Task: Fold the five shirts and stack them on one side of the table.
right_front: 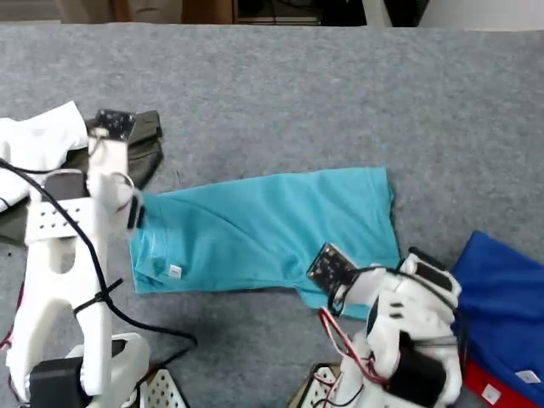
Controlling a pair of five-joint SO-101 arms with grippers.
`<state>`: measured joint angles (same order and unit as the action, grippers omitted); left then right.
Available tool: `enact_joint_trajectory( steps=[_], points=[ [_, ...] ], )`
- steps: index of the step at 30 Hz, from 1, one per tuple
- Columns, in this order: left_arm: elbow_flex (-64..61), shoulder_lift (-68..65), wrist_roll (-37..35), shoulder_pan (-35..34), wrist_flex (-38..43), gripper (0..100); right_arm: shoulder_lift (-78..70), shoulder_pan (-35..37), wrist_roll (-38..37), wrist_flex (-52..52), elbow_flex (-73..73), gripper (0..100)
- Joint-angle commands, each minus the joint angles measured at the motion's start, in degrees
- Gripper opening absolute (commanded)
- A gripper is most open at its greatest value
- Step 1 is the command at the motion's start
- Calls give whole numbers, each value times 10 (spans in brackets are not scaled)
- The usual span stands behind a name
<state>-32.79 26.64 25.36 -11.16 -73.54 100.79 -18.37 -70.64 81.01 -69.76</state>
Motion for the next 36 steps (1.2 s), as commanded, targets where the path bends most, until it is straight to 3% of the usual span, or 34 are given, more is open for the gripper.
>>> enact_joint_trajectory(
  steps=[1,7,15,18,27,36],
  points=[
    [48,1,-36,25,1,16,-98,38,38,-47,12,58],
    [-30,0,-189,97,143,19,-356,129,131,-90,101,58],
    [-156,0,-205,116,307,19,-690,237,226,-67,262,56],
    [-200,0,-202,115,339,19,-765,274,237,-34,305,8],
    [-330,7,-206,85,491,19,-857,308,249,-1,325,5],
    [-331,7,-205,76,494,19,-859,309,248,53,324,5]
  ],
)
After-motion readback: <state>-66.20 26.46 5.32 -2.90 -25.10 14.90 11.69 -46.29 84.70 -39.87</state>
